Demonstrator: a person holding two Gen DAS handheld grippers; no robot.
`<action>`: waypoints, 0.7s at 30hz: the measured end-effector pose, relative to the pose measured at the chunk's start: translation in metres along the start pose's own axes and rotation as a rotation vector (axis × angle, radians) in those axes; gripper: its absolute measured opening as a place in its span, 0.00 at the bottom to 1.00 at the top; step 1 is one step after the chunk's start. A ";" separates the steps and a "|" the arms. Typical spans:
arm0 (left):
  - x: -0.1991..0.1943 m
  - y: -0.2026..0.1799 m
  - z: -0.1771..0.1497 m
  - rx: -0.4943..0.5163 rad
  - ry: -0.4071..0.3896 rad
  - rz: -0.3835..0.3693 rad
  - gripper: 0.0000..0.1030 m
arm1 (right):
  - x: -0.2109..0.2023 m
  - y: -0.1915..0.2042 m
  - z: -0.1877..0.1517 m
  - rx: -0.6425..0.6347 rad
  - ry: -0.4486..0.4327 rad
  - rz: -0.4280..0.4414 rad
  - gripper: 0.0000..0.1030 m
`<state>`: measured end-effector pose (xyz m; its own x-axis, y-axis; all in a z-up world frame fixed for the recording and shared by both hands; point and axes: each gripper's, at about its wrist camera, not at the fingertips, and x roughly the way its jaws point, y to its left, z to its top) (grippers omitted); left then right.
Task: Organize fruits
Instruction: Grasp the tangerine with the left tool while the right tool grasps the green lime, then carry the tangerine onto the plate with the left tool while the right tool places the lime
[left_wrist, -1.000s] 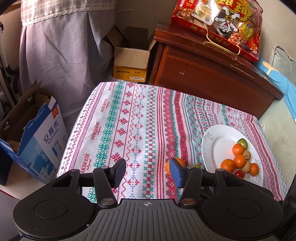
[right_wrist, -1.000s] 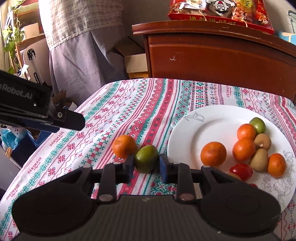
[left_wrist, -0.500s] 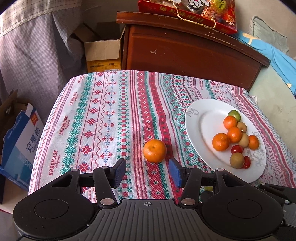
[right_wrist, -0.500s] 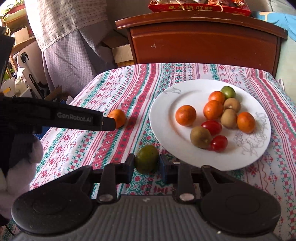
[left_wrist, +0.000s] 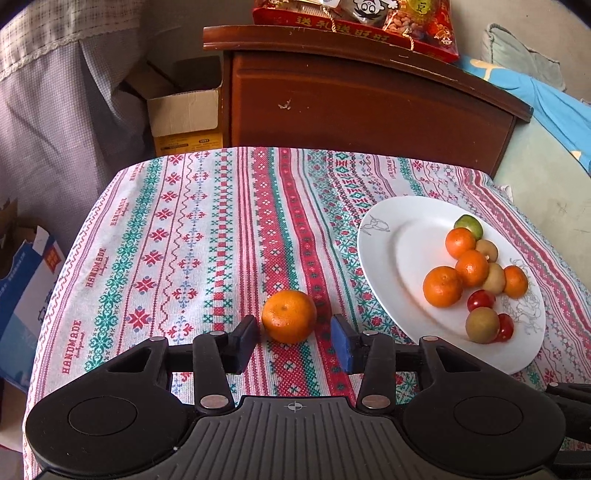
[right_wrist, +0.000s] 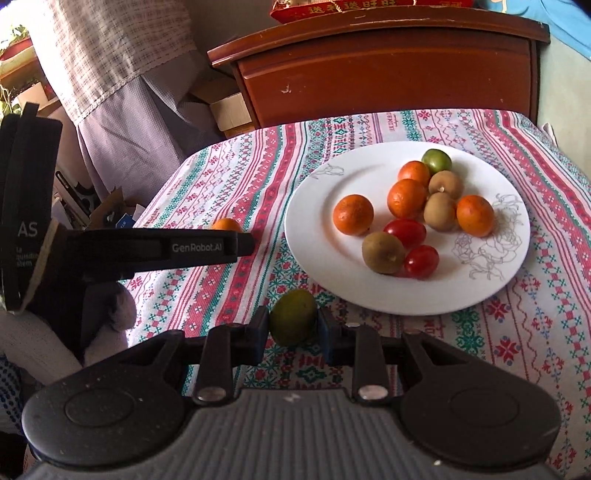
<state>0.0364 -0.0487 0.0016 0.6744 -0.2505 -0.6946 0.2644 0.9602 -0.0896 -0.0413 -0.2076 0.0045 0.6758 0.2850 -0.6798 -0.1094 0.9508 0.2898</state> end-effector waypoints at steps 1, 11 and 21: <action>0.001 0.000 0.000 0.004 -0.004 0.001 0.35 | 0.000 -0.001 0.000 0.004 0.000 0.004 0.27; -0.001 0.004 0.001 -0.031 -0.017 -0.015 0.28 | 0.000 -0.004 0.001 0.020 -0.006 0.007 0.27; -0.025 0.002 0.024 -0.076 -0.097 -0.042 0.28 | -0.019 -0.004 0.018 0.032 -0.090 0.030 0.27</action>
<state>0.0363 -0.0433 0.0357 0.7283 -0.2982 -0.6170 0.2437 0.9542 -0.1735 -0.0401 -0.2191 0.0284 0.7354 0.2998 -0.6077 -0.1085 0.9373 0.3312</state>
